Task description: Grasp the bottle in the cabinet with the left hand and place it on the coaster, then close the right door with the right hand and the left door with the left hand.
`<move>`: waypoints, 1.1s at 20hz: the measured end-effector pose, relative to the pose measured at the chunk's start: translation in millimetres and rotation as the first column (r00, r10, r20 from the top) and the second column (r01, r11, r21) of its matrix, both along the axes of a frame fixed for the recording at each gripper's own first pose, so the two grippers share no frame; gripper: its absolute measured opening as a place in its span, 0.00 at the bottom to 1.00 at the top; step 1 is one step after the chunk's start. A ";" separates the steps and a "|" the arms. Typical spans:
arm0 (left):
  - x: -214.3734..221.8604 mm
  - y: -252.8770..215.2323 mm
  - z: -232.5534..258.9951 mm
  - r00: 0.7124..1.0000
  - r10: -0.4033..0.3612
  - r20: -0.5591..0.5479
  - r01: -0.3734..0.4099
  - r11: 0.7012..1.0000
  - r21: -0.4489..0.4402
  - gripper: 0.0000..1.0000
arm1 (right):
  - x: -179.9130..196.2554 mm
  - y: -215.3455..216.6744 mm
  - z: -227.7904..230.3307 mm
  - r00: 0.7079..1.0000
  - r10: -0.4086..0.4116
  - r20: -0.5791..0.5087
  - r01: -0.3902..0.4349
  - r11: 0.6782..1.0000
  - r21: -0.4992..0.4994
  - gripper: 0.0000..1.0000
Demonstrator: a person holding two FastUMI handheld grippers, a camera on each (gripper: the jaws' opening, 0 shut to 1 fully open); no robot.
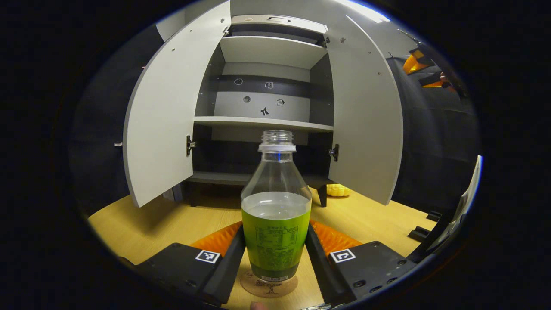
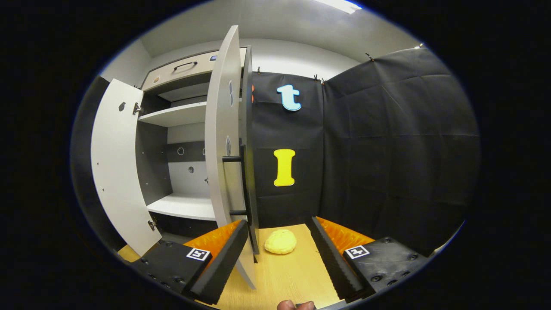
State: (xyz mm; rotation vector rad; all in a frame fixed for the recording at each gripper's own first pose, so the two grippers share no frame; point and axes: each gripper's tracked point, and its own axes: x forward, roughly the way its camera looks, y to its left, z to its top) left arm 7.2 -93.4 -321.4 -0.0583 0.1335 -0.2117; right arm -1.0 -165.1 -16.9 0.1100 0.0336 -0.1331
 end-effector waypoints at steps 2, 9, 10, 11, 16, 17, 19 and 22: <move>-0.3 3.0 -6.7 1.000 -0.001 -0.008 0.001 1.000 -0.007 0.78 | 0.8 -4.2 2.9 1.000 -0.021 0.005 0.021 1.000 -0.005 0.98; -0.5 -1.3 -20.1 0.999 -0.036 -0.007 0.035 0.999 -0.014 0.78 | 0.0 4.9 6.6 1.000 -0.018 0.014 0.019 0.999 -0.031 0.99; -1.5 -1.6 -21.0 0.999 -0.041 -0.009 0.041 0.999 -0.002 0.78 | -0.5 5.3 6.7 1.000 -0.020 0.016 0.020 0.999 -0.032 0.99; -3.1 -1.7 -22.2 0.999 -0.045 -0.007 0.045 0.999 0.003 0.78 | -1.4 5.4 6.6 1.000 -0.019 0.016 0.019 0.999 -0.031 0.99; -9.5 0.1 -34.4 0.999 -0.031 -0.031 0.032 0.998 0.046 0.80 | -5.7 4.5 2.5 1.000 -0.021 0.004 0.021 1.000 -0.016 0.99; -10.7 0.2 -34.4 0.999 -0.032 -0.028 0.034 0.998 0.049 0.81 | -6.6 4.9 2.6 1.000 -0.020 0.003 0.020 1.000 -0.011 0.99; -12.5 0.7 -38.1 0.999 -0.036 -0.038 0.038 0.998 0.056 0.81 | -9.1 5.0 3.2 1.000 -0.017 0.006 0.018 1.000 -0.017 0.99; -14.8 1.6 -45.5 0.997 -0.035 -0.073 0.039 0.998 0.054 0.92 | -11.8 5.4 2.8 1.000 -0.013 0.008 0.013 1.000 -0.018 0.99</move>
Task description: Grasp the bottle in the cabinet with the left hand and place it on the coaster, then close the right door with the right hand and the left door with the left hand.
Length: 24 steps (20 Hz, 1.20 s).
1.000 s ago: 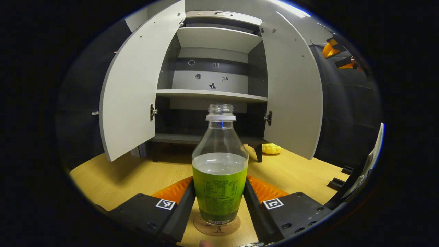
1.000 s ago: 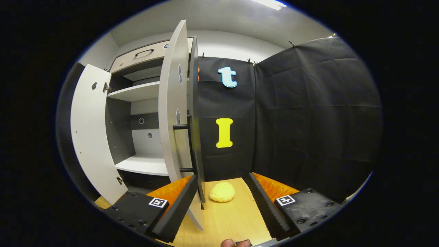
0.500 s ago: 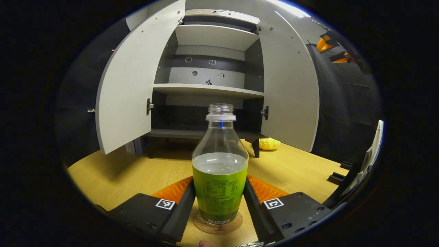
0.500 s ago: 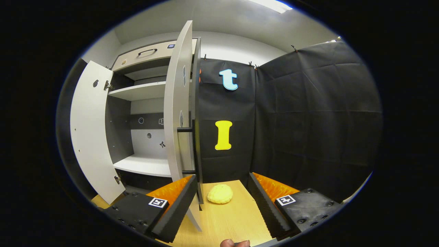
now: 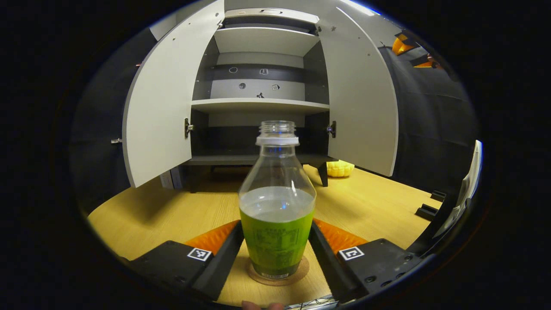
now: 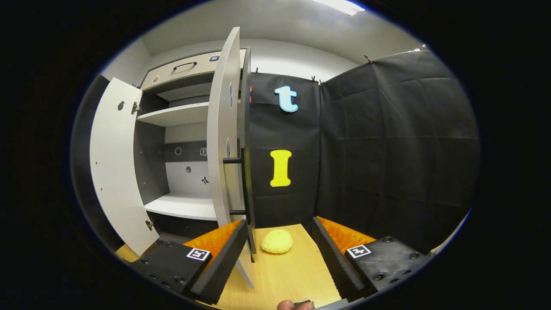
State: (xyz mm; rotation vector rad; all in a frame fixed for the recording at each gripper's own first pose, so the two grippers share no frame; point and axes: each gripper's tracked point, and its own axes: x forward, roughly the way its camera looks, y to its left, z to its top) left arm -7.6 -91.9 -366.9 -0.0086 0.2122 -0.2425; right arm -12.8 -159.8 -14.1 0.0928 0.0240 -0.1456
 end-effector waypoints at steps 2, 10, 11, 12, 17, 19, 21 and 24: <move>-5.0 -2.1 -1.2 1.000 -0.010 -0.013 0.010 1.000 -0.001 0.96 | -1.0 -0.5 -0.6 1.000 0.001 0.000 -0.001 1.000 0.002 0.99; -40.5 15.2 -3.4 0.997 0.030 -0.068 -0.029 0.999 0.016 0.95 | 7.4 -4.2 -7.7 1.000 0.027 -0.013 -0.027 1.000 0.011 0.99; -46.5 18.1 -0.2 0.996 0.041 -0.074 -0.040 0.999 0.016 0.95 | 10.9 -4.5 -4.6 0.999 0.037 -0.005 -0.037 0.999 0.012 0.99; -51.8 21.9 6.5 0.996 0.053 -0.075 -0.052 0.998 0.021 0.95 | 16.1 -4.9 -2.8 0.999 0.047 0.000 -0.047 0.999 0.023 0.99; -65.5 33.9 74.3 0.995 0.092 -0.027 -0.091 0.996 0.011 0.95 | 48.3 -14.2 -1.2 0.998 0.064 0.008 -0.064 0.994 0.087 0.99; -65.9 38.0 109.2 0.994 0.106 0.008 -0.106 0.994 0.006 0.95 | 59.9 -17.1 -2.4 0.997 0.072 0.004 -0.072 0.994 0.078 0.99; -66.6 40.5 141.1 0.992 0.122 0.038 -0.122 0.993 -0.010 0.95 | 69.8 -17.4 1.0 0.997 0.082 0.007 -0.083 0.993 0.081 0.99; -67.2 44.9 177.9 0.987 0.154 0.054 -0.150 0.986 -0.066 0.95 | 78.2 -10.4 7.4 0.994 0.103 0.021 -0.105 0.990 0.096 0.99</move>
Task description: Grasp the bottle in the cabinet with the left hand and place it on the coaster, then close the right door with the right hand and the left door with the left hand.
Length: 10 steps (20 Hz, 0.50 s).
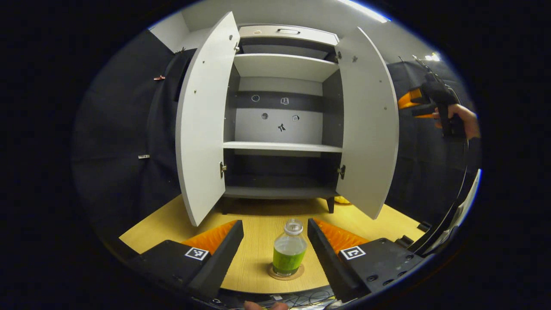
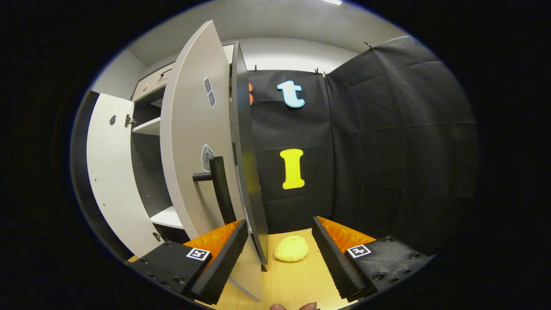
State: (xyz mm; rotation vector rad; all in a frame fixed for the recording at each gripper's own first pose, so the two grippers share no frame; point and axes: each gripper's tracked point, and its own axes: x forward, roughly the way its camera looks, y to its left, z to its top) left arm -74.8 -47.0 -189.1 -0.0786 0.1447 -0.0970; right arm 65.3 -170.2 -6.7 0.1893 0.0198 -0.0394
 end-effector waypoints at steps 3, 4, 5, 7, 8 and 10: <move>-0.9 11.9 20.3 0.999 0.043 0.002 -0.043 0.999 -0.001 0.95 | -1.1 5.9 1.2 1.000 -0.005 0.018 0.006 1.000 -0.023 0.98; -2.3 15.9 27.7 0.999 0.054 0.004 -0.054 0.999 -0.002 0.95 | -2.8 9.0 1.7 1.000 -0.005 0.020 0.006 0.999 -0.032 0.97; -5.3 18.6 33.6 0.998 0.065 0.005 -0.065 0.998 -0.004 0.95 | -2.9 15.2 2.2 1.000 -0.003 0.018 0.003 0.999 -0.037 0.97; -9.2 26.5 45.1 0.997 0.081 0.012 -0.081 0.997 -0.002 0.95 | -5.0 36.6 2.5 0.999 0.030 0.014 -0.029 0.999 -0.030 0.97; -11.2 29.7 50.9 0.996 0.088 0.015 -0.088 0.996 0.002 0.95 | -5.7 47.2 1.9 0.999 0.050 0.012 -0.049 0.999 -0.022 0.97; -12.4 34.9 57.0 0.996 0.089 0.019 -0.089 0.996 0.010 0.95 | -5.4 69.4 1.4 0.996 0.082 0.015 -0.082 0.997 -0.012 0.97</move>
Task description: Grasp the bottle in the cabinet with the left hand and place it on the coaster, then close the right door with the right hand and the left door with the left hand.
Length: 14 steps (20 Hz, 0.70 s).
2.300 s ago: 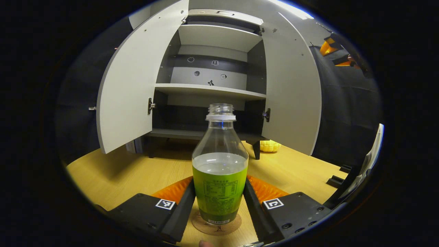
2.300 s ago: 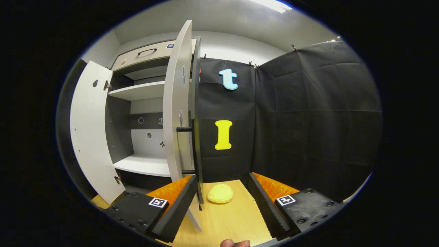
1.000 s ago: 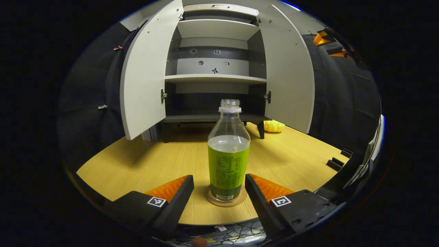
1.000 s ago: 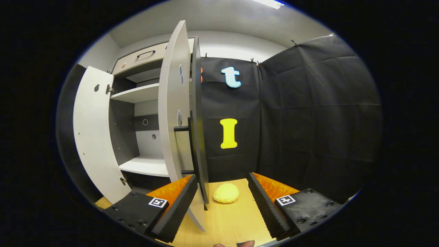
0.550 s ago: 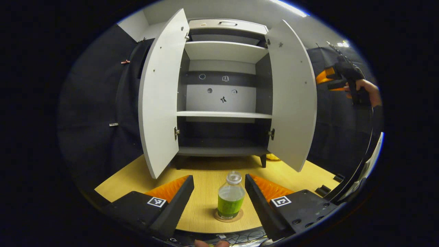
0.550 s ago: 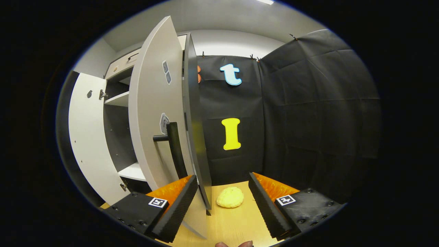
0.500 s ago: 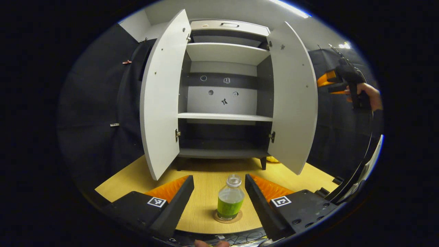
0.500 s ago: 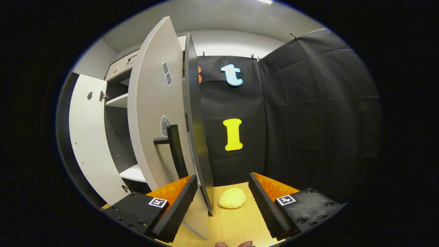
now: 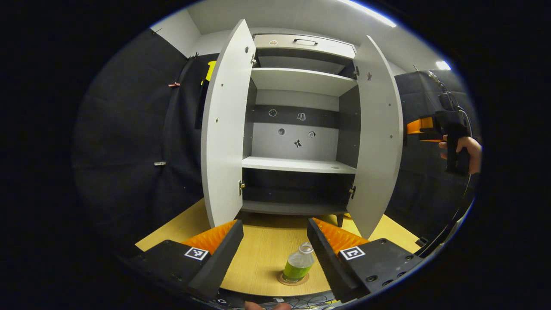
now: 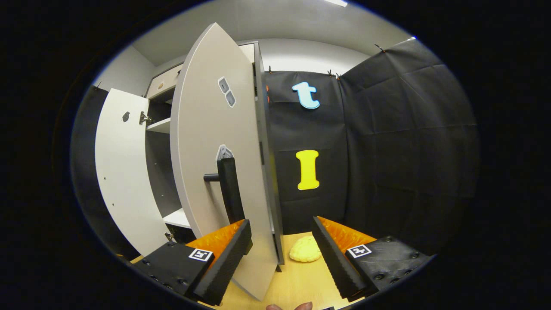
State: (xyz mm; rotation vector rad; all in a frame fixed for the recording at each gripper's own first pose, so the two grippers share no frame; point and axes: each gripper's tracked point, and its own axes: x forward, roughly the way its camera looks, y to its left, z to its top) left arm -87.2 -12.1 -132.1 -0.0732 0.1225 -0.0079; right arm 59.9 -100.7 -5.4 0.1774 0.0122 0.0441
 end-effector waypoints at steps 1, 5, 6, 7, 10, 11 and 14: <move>-1.8 1.2 -0.1 1.000 -0.004 -0.004 0.004 1.000 0.001 0.95 | 1.0 11.2 0.4 1.000 0.015 0.004 -0.015 1.000 0.000 0.97; -0.1 7.9 1.4 1.000 -0.009 -0.015 0.009 1.000 -0.011 0.95 | 6.4 47.7 0.4 0.998 0.059 0.012 -0.059 0.998 0.011 0.97; 1.4 9.9 2.0 1.000 -0.008 -0.015 0.008 1.000 -0.010 0.95 | 9.9 54.4 0.3 0.998 0.064 0.014 -0.064 0.998 0.009 0.97; 3.2 12.3 3.8 1.000 -0.008 -0.013 0.008 1.000 -0.008 0.95 | 12.4 62.4 0.5 0.997 0.072 0.016 -0.072 0.997 0.009 0.97; 5.2 15.9 8.2 1.000 -0.013 -0.001 0.014 1.000 0.006 0.95 | 20.7 84.0 -1.1 0.996 0.089 0.008 -0.090 0.995 0.044 0.97; 7.0 18.1 10.1 1.000 -0.014 0.004 0.014 1.000 0.012 0.95 | 23.3 91.8 -1.4 0.995 0.098 0.007 -0.098 0.994 0.057 0.97; 9.0 20.6 12.3 1.000 -0.019 0.006 0.019 1.000 0.009 0.95 | 31.5 106.1 -3.1 0.994 0.110 0.012 -0.110 0.992 0.060 0.97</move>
